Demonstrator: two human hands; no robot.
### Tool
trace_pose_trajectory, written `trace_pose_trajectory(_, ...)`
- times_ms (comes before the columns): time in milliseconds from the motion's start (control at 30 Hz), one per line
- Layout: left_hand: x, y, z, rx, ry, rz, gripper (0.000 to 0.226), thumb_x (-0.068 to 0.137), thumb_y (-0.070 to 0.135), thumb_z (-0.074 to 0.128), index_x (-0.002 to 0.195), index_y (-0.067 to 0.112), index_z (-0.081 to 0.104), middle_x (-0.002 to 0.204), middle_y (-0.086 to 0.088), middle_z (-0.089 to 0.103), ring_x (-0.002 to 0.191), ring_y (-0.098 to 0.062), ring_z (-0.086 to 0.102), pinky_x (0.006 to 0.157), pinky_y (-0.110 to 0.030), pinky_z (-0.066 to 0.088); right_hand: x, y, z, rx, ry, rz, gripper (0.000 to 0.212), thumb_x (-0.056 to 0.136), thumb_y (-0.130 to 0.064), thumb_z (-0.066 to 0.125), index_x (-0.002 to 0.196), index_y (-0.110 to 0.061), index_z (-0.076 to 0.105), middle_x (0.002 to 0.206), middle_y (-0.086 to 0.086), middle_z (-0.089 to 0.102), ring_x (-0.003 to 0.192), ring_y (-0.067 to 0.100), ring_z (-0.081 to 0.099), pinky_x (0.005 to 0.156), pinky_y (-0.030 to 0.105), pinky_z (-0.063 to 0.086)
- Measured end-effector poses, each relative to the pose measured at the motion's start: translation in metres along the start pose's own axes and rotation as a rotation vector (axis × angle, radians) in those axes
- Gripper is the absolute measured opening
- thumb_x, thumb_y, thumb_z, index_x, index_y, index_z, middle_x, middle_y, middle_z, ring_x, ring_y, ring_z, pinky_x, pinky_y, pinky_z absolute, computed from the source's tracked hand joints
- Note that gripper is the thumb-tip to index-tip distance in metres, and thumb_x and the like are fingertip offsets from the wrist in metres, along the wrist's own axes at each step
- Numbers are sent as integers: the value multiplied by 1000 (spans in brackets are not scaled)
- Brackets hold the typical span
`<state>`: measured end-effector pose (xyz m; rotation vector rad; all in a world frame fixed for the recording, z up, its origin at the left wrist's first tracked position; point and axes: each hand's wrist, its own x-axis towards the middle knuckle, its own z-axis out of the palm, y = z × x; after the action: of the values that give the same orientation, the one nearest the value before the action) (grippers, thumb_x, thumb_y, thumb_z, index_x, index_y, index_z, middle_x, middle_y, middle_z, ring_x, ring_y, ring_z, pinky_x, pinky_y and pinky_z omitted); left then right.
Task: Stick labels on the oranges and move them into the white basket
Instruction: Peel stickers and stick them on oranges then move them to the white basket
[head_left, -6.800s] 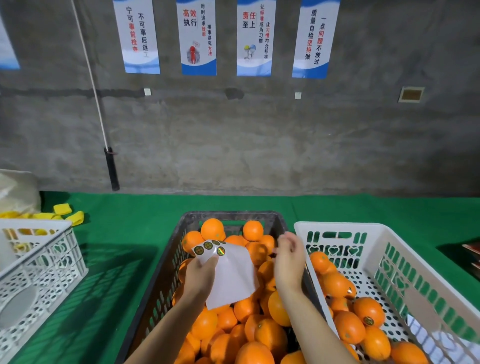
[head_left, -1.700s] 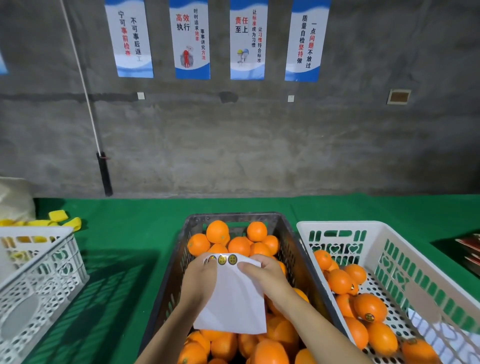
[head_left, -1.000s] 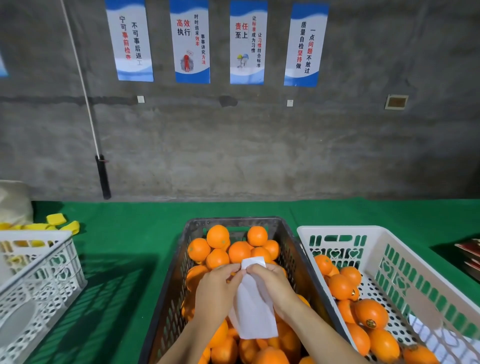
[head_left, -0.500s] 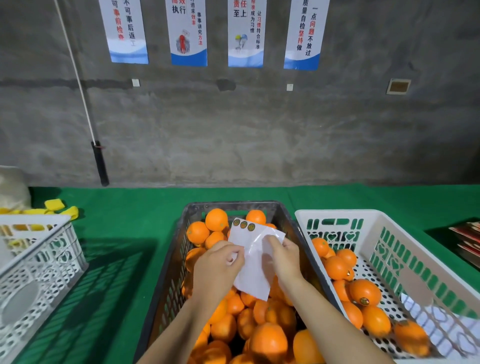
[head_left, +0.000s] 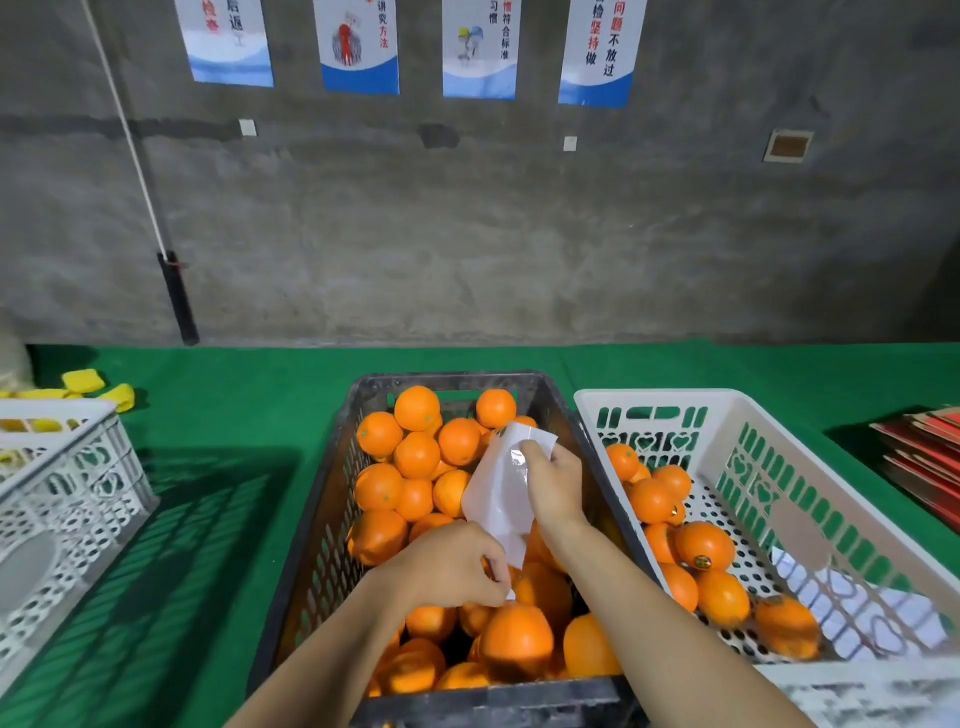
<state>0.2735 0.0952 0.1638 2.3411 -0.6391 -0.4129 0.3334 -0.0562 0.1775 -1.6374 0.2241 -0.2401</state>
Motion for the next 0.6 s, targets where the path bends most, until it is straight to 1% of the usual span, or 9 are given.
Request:
trace_pose_trajectory(67,0,-1,-1,-40,-27,-8,17,72,37,67,83,29,77,87,23,74,83,6,66,67,-14,48,-1,0,0,-14,-14,-8,30,95,-21,57,91,9,60,76,25,54,69,21,52,64,34,41)
trace_pose_trajectory(100,0,-1,-1,-56,-40,-11,16,72,35,67,83,29,77,88,22,74,84,7,67,67,-13,48,-2,1,1,-27,-16,-14,32,95,-21,57,96,10,61,82,29,57,70,21,53,65,34,41)
trace_pose_trajectory(167,0,-1,-2,-82,-65,-23,14,72,33,69,81,30,77,88,21,74,85,6,67,68,-13,49,-1,2,1,-52,-19,-26,32,95,-22,57,100,9,63,91,29,63,72,21,56,65,34,43)
trace_pose_trajectory(233,0,0,-3,-104,-79,-32,13,71,33,69,81,31,77,89,20,75,87,5,68,71,-15,51,-1,4,1,-65,-20,-32,31,94,-23,57,98,7,64,91,27,65,72,21,57,64,34,44)
trace_pose_trajectory(333,1,1,-4,-161,-87,-34,13,72,38,71,81,30,78,91,16,76,90,2,69,73,-16,52,0,5,1,-88,-21,-32,29,94,-24,57,93,4,65,87,24,66,71,22,59,62,32,45)
trace_pose_trajectory(400,2,3,-5,-178,-134,-48,13,72,40,72,80,33,78,93,17,76,92,2,69,73,-15,51,-1,6,2,-97,-26,-28,28,94,-26,57,93,1,67,87,21,67,71,20,60,62,32,47)
trace_pose_trajectory(467,2,3,-6,-191,-210,-61,12,73,43,74,83,38,79,97,19,75,96,3,68,78,-16,50,-1,5,3,-110,-30,-34,30,94,-26,57,93,2,66,87,23,66,69,18,58,62,32,46)
trace_pose_trajectory(533,1,1,-8,-232,-268,-71,15,75,48,77,88,40,79,103,17,75,102,1,66,86,-19,51,-2,4,4,-118,-35,-43,32,94,-25,57,94,6,65,87,25,65,69,19,56,62,33,44)
trace_pose_trajectory(600,2,0,-8,-248,-263,-98,22,76,53,77,91,37,80,104,10,75,104,-7,67,93,-29,54,-2,4,4,-123,-43,-53,32,94,-23,57,92,8,64,80,26,61,69,21,55,62,34,42)
